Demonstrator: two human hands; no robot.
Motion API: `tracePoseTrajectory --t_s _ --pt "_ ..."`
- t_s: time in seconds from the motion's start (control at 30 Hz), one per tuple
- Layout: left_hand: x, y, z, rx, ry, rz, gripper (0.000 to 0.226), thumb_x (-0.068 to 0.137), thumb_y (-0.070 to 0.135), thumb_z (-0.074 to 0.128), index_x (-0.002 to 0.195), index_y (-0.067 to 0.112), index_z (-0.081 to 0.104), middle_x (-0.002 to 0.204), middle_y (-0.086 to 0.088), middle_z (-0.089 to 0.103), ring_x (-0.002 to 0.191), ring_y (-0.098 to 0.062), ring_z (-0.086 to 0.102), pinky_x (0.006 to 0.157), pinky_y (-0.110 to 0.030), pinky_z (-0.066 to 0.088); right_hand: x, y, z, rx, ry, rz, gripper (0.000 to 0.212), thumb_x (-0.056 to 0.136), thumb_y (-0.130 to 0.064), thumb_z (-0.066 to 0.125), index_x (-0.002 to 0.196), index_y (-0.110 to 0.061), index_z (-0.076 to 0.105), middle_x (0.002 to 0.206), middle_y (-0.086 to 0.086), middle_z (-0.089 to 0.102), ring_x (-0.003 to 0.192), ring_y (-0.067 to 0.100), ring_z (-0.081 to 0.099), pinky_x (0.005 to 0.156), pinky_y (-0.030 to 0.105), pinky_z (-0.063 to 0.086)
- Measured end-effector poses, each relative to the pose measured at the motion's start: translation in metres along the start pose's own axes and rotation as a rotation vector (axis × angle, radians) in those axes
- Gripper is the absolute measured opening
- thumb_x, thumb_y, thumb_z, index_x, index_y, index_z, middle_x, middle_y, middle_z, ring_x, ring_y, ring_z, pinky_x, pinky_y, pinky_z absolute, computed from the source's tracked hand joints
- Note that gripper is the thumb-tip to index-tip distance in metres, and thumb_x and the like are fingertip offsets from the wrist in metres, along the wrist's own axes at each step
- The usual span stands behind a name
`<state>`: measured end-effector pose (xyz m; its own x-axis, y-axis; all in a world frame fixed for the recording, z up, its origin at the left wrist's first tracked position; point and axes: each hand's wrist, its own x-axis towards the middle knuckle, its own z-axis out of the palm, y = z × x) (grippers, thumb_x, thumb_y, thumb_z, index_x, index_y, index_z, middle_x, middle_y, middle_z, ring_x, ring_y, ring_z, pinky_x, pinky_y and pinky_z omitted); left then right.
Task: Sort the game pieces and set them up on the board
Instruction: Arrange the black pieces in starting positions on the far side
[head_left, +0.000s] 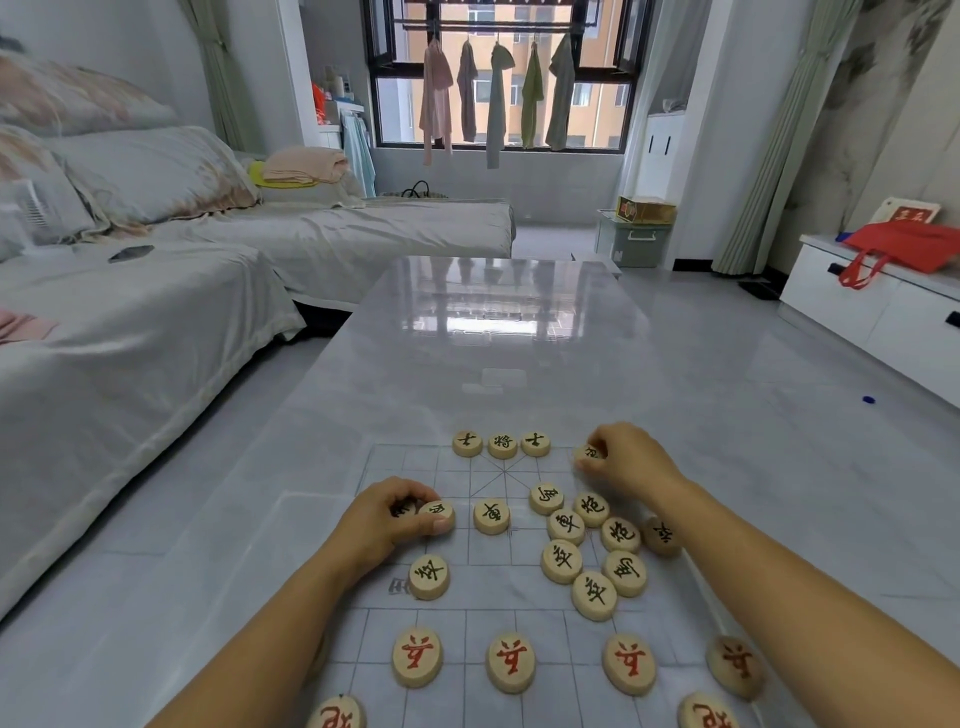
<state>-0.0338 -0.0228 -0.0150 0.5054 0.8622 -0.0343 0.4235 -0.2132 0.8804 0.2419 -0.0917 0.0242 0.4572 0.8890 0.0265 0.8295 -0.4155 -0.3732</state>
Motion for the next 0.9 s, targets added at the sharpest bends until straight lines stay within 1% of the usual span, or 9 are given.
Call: tracePoseTrajectory --t_s 0.1,0.2,0.3,0.43,0.53,0.63,0.77,0.83,0.9 --pt "0.002 -0.002 0.000 -0.013 -0.007 0.001 0.029 0.065 0.033 0.081 0.090 0.026 0.067 0.101 0.001 0.064 0.096 -0.017 0.059 0.085 -0.031 0.048 0.009 0.000 0.012 0.014 -0.012 0.004 0.031 0.082 -0.028 0.063 0.096 -0.001 0.065 0.102 0.014 0.061 0.089 0.030 0.060 0.080 0.042 0.052" --pt "0.002 -0.001 0.000 -0.016 -0.006 -0.002 0.028 0.067 0.030 0.080 0.090 0.024 0.067 0.100 0.000 0.063 0.095 -0.017 0.059 0.084 -0.030 0.048 0.018 -0.002 0.017 0.091 -0.013 0.011 0.032 0.081 -0.028 0.065 0.093 0.001 0.065 0.102 0.017 0.062 0.089 0.031 0.061 0.075 0.037 0.050" --pt "0.001 0.002 0.001 -0.027 -0.006 0.007 0.026 0.067 0.027 0.080 0.089 0.022 0.067 0.099 0.000 0.064 0.093 -0.017 0.059 0.083 -0.029 0.048 0.026 -0.003 0.018 0.124 -0.048 0.026 0.033 0.083 -0.024 0.064 0.099 0.004 0.065 0.103 0.020 0.065 0.095 0.033 0.062 0.082 0.041 0.051" --pt "0.000 0.004 0.003 -0.003 -0.001 0.033 0.022 0.068 0.024 0.080 0.085 0.022 0.067 0.097 0.000 0.063 0.090 -0.016 0.059 0.079 -0.025 0.047 0.034 0.000 0.022 0.147 -0.008 0.028 0.033 0.083 -0.023 0.064 0.102 0.004 0.064 0.106 0.020 0.064 0.095 0.033 0.061 0.085 0.044 0.051" --pt "0.002 0.002 0.004 0.080 0.005 0.062 0.021 0.068 0.024 0.080 0.082 0.026 0.065 0.100 0.002 0.060 0.094 -0.015 0.056 0.083 -0.027 0.046 0.036 0.008 0.029 0.221 0.011 0.014 0.041 0.082 -0.028 0.067 0.116 -0.006 0.059 0.116 0.014 0.057 0.098 0.025 0.058 0.086 0.034 0.048" --pt "0.004 0.002 0.003 0.134 -0.021 0.072 0.024 0.067 0.026 0.080 0.083 0.030 0.063 0.104 0.005 0.059 0.101 -0.014 0.054 0.089 -0.027 0.045 0.033 0.015 0.034 0.285 0.027 0.000 0.045 0.082 -0.029 0.066 0.121 -0.007 0.056 0.117 0.013 0.053 0.092 0.018 0.052 0.080 0.027 0.042" --pt "0.003 0.005 -0.004 0.148 -0.113 0.029 0.031 0.069 0.023 0.080 0.094 0.028 0.063 0.110 0.008 0.056 0.102 -0.008 0.053 0.088 -0.018 0.042 0.035 0.017 0.037 0.308 0.040 -0.006 0.041 0.081 -0.028 0.068 0.113 -0.007 0.056 0.113 0.012 0.051 0.088 0.017 0.050 0.075 0.026 0.039" --pt "0.002 0.006 -0.005 0.146 -0.124 0.012 0.030 0.070 0.021 0.079 0.096 0.025 0.063 0.109 0.006 0.058 0.099 -0.009 0.055 0.086 -0.018 0.044 0.037 0.018 0.039 0.312 0.054 -0.006 0.038 0.080 -0.028 0.069 0.109 -0.007 0.056 0.111 0.012 0.051 0.086 0.017 0.050 0.073 0.026 0.037" --pt "0.003 0.009 -0.006 0.068 -0.083 -0.029 0.030 0.072 0.021 0.078 0.099 0.023 0.064 0.103 0.003 0.063 0.094 -0.012 0.059 0.081 -0.019 0.047 0.038 0.018 0.041 0.322 0.065 -0.012 0.036 0.079 -0.028 0.070 0.105 -0.007 0.057 0.109 0.012 0.051 0.085 0.017 0.050 0.072 0.027 0.037"
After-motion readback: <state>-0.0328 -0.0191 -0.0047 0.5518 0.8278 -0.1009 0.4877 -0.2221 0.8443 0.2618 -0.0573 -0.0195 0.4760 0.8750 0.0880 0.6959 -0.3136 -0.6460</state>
